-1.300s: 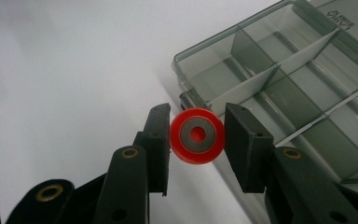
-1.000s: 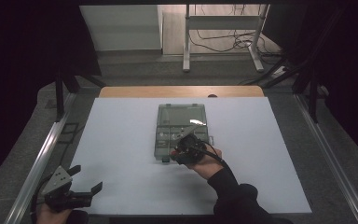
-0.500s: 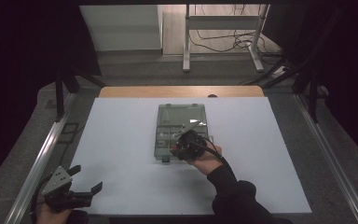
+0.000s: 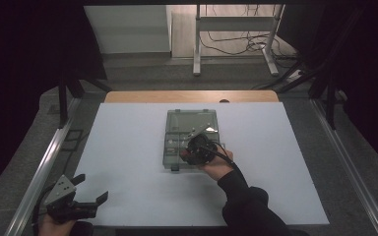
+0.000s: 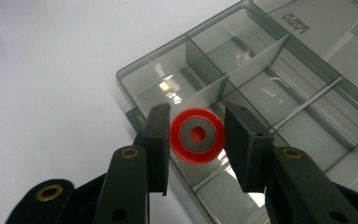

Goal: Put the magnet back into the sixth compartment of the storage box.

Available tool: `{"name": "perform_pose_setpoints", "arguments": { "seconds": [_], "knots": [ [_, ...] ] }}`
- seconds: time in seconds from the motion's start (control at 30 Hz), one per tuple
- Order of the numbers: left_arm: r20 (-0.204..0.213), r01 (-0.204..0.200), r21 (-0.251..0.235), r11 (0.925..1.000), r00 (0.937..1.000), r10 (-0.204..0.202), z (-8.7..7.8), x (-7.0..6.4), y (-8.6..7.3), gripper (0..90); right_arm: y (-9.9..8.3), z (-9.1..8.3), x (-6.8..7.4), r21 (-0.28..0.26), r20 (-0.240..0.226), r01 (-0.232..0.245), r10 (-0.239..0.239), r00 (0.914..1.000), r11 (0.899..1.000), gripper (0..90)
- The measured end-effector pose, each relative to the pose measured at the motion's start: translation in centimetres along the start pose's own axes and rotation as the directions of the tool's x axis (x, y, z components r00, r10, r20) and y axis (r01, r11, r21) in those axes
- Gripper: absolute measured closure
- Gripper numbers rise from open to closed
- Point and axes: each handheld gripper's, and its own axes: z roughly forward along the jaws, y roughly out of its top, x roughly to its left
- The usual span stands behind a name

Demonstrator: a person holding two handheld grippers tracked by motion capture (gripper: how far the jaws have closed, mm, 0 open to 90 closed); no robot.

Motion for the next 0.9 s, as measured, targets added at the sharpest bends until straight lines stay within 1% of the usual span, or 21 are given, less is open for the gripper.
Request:
{"name": "perform_pose_setpoints", "arguments": {
  "seconds": [0.17,0.43,0.9],
  "knots": [
    [0.000,0.000,0.000,1.0000,1.0000,0.000,0.0,0.0,0.0,0.1,0.1,0.2,-0.4,0.002,0.005,-0.009,0.009,0.9999,1.000,62.2],
    [0.000,0.000,0.001,1.0000,1.0000,0.000,0.0,0.0,0.0,0.1,0.3,0.6,-0.8,0.005,0.016,-0.010,0.010,0.9998,1.000,62.2],
    [-0.001,-0.001,0.001,1.0000,1.0000,0.001,0.0,0.0,0.0,0.1,0.4,1.6,-1.0,0.022,0.020,-0.009,0.009,0.9998,1.000,61.9]
  ]
}}
